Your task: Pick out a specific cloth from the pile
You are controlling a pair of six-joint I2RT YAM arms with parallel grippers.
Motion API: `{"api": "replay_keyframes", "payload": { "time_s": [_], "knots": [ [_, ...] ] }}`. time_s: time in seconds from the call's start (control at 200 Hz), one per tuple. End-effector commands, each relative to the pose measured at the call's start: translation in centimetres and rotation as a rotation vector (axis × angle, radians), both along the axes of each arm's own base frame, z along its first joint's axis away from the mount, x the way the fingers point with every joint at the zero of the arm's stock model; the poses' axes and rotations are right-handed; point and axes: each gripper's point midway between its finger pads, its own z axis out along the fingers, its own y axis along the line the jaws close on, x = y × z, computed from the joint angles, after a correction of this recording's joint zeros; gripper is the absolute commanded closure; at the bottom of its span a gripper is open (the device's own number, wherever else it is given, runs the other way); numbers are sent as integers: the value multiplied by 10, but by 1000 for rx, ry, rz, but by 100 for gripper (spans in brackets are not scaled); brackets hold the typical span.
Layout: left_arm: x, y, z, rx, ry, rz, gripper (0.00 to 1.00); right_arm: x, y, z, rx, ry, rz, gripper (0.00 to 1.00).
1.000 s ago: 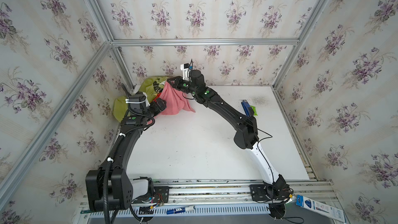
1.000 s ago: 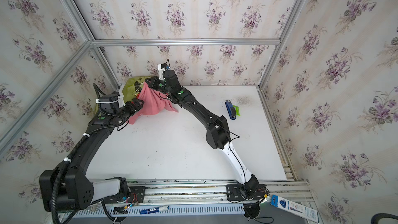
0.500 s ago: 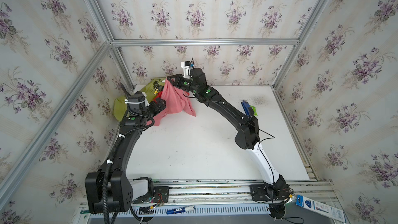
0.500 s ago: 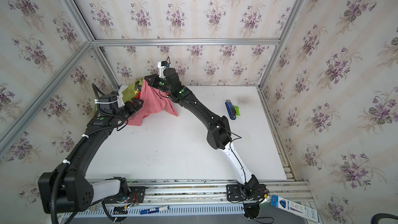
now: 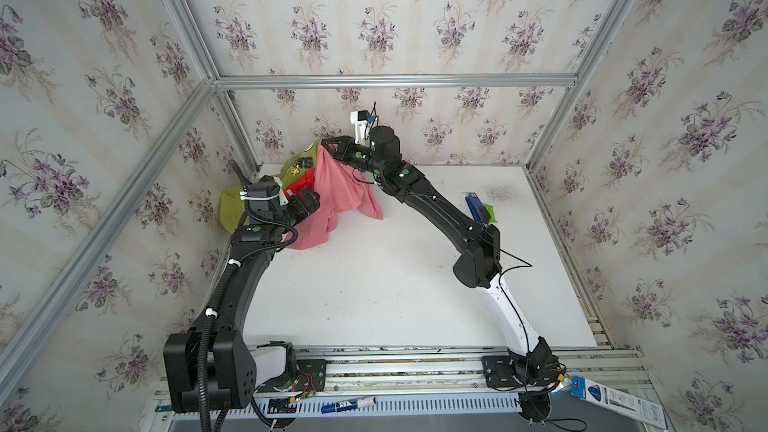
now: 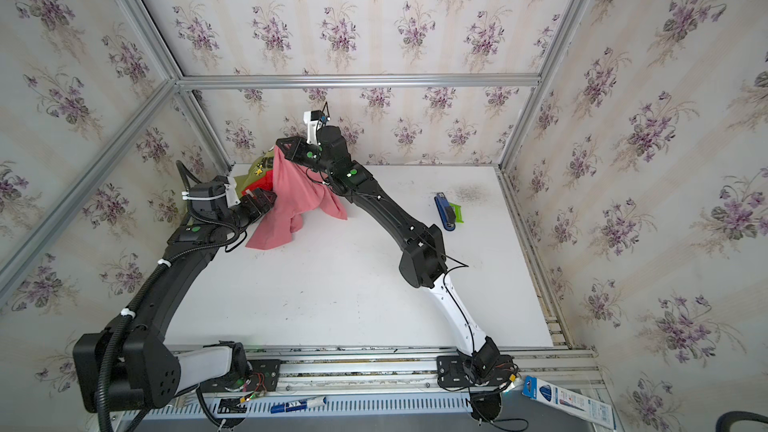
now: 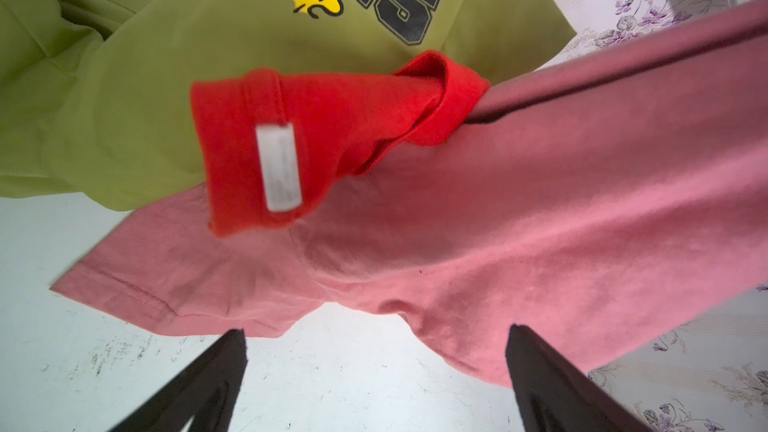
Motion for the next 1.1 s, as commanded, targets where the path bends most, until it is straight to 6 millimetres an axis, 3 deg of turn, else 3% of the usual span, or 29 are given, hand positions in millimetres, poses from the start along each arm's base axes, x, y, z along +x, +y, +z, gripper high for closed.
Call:
{"api": "replay_keyframes", "payload": {
  "time_s": [0.0, 1.094],
  "knots": [
    [2, 0, 8, -4, -28, -1, 0, -9, -8, 49, 90, -122, 4, 100],
    [2, 1, 14, -7, -44, 2, 0, -30, -28, 108, 135, -238, -9, 100]
  ]
}}
